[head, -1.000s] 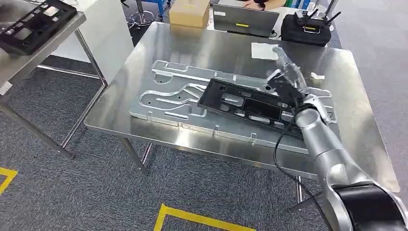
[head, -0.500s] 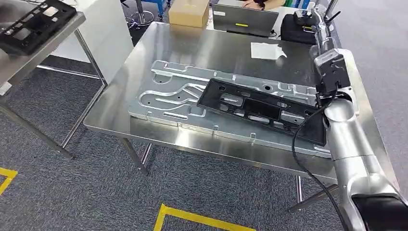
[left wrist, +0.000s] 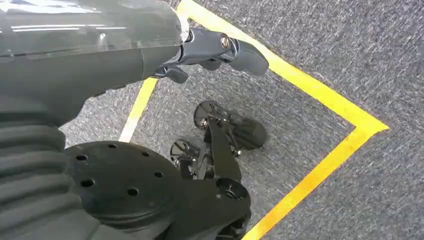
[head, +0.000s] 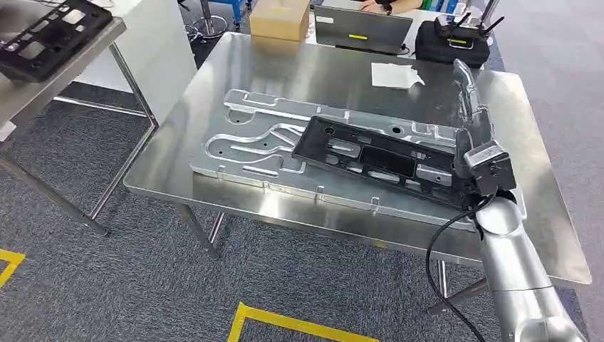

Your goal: Take the parts from the cabinet and place them on the table.

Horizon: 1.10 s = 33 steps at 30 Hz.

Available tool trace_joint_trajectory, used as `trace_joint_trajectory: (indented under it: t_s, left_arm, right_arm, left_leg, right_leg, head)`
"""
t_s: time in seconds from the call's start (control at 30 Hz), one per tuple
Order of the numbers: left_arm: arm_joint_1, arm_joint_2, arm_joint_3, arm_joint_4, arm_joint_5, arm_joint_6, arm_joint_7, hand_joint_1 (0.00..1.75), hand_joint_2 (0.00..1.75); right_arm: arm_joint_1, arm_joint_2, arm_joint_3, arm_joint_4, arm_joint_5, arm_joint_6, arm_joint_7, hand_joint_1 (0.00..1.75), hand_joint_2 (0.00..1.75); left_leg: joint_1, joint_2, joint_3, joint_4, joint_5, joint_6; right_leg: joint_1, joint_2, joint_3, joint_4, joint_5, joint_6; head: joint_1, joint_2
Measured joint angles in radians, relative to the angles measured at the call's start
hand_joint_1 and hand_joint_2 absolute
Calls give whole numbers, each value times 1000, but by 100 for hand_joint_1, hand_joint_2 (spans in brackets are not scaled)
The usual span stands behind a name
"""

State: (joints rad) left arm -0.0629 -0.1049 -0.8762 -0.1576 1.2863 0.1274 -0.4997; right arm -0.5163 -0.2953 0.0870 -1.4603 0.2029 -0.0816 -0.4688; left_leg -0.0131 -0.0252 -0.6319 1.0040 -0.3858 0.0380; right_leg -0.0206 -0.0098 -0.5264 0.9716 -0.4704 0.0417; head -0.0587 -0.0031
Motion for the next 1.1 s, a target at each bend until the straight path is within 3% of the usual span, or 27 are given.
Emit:
trace_joint_trajectory:
  t_s: [0.1, 0.13, 0.17, 0.23, 0.27, 0.3, 0.33, 0.37, 0.43, 0.47, 0.5, 0.57, 0.6, 0.63, 0.67, 0.73, 0.77, 0.8, 0.83, 0.87, 0.93, 0.97, 1.0, 1.1]
  left_arm:
    - [0, 0, 0, 0, 1, 3, 5, 0, 0]
    - [-2, -1, 0, 0, 3, 4, 7, 0, 0]
    - [-3, -2, 0, 0, 3, 4, 11, 0, 0]
    - [-3, -3, 0, 0, 4, 5, 19, 0, 0]
    - [-3, -4, 0, 0, 5, 5, 23, 0, 0]
    - [-3, -4, 0, 0, 6, 6, 26, 0, 0]
    - [-3, -4, 0, 0, 6, 7, 30, 0, 0]
    - [-4, -5, 0, 0, 10, 7, 32, 0, 0]
    - [-5, -7, 1, 0, 12, 10, 36, 0, 0]
    - [-6, -10, 1, 0, 12, 10, 37, 0, 0]
    - [-7, -11, 1, 0, 12, 10, 37, 0, 0]
    - [-7, -13, 1, 0, 11, 10, 38, 0, 0]
    - [-7, -14, 1, 0, 10, 10, 38, 0, 0]
    - [-9, -13, 1, 0, 9, 11, 37, 0, 0]
    - [-10, -13, 1, 0, 8, 11, 36, 0, 0]
    - [-12, -13, 0, 0, -4, 10, 36, 0, 0]
    - [-13, -13, 0, 0, -13, 8, 36, 0, 0]
    - [-13, -13, -2, 0, -22, 3, 38, 0, 0]
    - [-13, -12, -4, 0, -29, 2, 40, 0, 0]
    - [-13, -11, -6, 0, -33, 1, 43, 0, 0]
    - [-14, -10, -9, 0, -40, 1, 50, 0, 0]
    - [-17, -10, -9, 0, -40, 1, 52, 0, 0]
    - [-17, -10, -10, 0, -41, 1, 54, 0, 0]
    - [-19, -8, -11, 0, -43, 5, 55, 0, 0]
  right_arm:
    - [1, 2, -5, -12, 4, 11, -2, 0, 0]
    - [1, 2, -6, -15, 5, 16, -2, 0, 0]
    - [-1, 2, -9, -16, 8, 18, -2, 0, 0]
    - [0, 2, -14, -16, 9, 23, 1, 0, 0]
    - [1, 2, -14, -16, 11, 26, 2, 0, 0]
    - [2, 2, -14, -16, 11, 29, 3, 0, 0]
    - [2, 2, -14, -16, 11, 32, 5, 0, 0]
    - [1, 2, -14, -16, 11, 33, 7, 0, 0]
    - [-6, 2, -14, -14, 11, 37, 10, 0, 0]
    - [-14, 2, -14, -13, 11, 37, 10, 0, 0]
    - [-17, 2, -15, -11, 10, 37, 10, 0, 0]
    - [-36, 3, -15, 4, 6, 40, 10, 0, 0]
    - [-41, 3, -15, 13, 3, 43, 9, 0, 0]
    - [-46, 3, -15, 20, 2, 45, 9, 0, 0]
    - [-49, 4, -15, 32, 1, 47, 10, 0, 0]
    - [-38, 3, -16, 39, 1, 42, 10, 0, 0]
    - [-19, 0, -19, 35, 0, 30, 10, 0, 0]
    - [12, -7, -27, 26, 0, 22, 11, 0, 0]
    - [46, -12, -35, 11, -1, 16, 13, 0, 0]
    - [78, -16, -45, -9, 0, 14, 16, 0, 0]
    - [123, -19, -59, -41, 6, 13, 22, 0, 0]
    - [141, -21, -62, -58, 14, 13, 23, 0, 0]
    - [158, -23, -64, -71, 22, 10, 23, 0, 0]
    - [191, -23, -66, -82, 40, 1, 18, 0, 0]
  left_leg:
    - [1, 1, 2, -6, 8, 9]
    - [6, 5, 6, -12, 13, 15]
    - [6, 5, 4, -13, 14, 18]
    - [4, 5, -1, -12, 16, 20]
    - [1, 5, -6, -11, 18, 21]
    - [1, 5, -10, -9, 20, 21]
    - [0, 4, -14, -8, 22, 20]
    - [-1, 4, -17, -6, 24, 18]
    - [-4, 2, -21, -4, 30, 13]
    - [-3, 2, -23, -4, 35, 10]
    - [-3, 2, -23, -8, 41, 2]
    - [0, 2, -25, -11, 54, -13]
    - [-4, 1, -28, -16, 62, -21]
    - [-4, 3, -33, -9, 53, -24]
    - [0, 8, -50, 21, 5, -34]
    - [9, 12, -94, 170, -114, -49]
    - [14, 14, -117, 258, -158, -56]
    - [18, 16, -124, 318, -173, -63]
    - [22, 18, -109, 323, -160, -68]
    - [27, 20, -69, 281, -130, -72]
    - [33, 21, 57, 104, -83, -76]
    - [35, 20, 109, 12, -110, -76]
    - [24, 14, 118, 11, -100, -57]
    - [22, 15, 102, 11, -96, -38]
  right_leg:
    - [-3, 3, 2, 1, 2, 11]
    - [-5, 4, 1, 15, -16, 12]
    - [-4, 5, -19, 62, -58, 11]
    - [-2, 6, -90, 227, -151, 13]
    - [-2, 6, -125, 305, -181, 12]
    - [-2, 6, -140, 340, -182, 11]
    - [-2, 6, -129, 321, -159, 8]
    - [-1, 6, -93, 256, -118, 4]
    - [4, 8, 17, 61, -44, -12]
    - [9, 10, 39, 12, -56, -19]
    - [13, 8, 31, 22, -29, -16]
    - [18, 9, 26, 17, -28, -26]
    - [14, 8, 21, 8, -16, -34]
    - [4, 4, 19, 1, -4, -37]
    - [4, 1, 8, -1, 6, -46]
    - [4, -1, -13, 0, 21, -50]
    - [4, -3, -23, 1, 29, -48]
    - [4, -5, -32, 2, 36, -44]
    - [3, -10, -40, 4, 41, -41]
    - [1, -13, -50, 9, 44, -37]
    - [-6, -14, -68, 24, 49, -30]
    - [-6, -14, -75, 32, 50, -26]
    - [-2, -11, -80, 33, 55, -18]
    - [-4, -7, -82, 31, 72, 4]
  head:
    - [0, 0]
    - [0, 0]
    - [0, 0]
    - [0, 0]
    - [0, 0]
    - [0, 0]
    - [0, 0]
    - [0, 0]
    - [0, 0]
    - [0, 0]
    - [0, 0]
    - [0, 0]
    - [0, 0]
    - [0, 0]
    - [0, 0]
    - [-1, 0]
    - [-1, 0]
    - [-1, 0]
    - [0, 0]
    - [0, 0]
    - [0, 0]
    - [-1, 0]
    - [0, 0]
    - [0, 0]
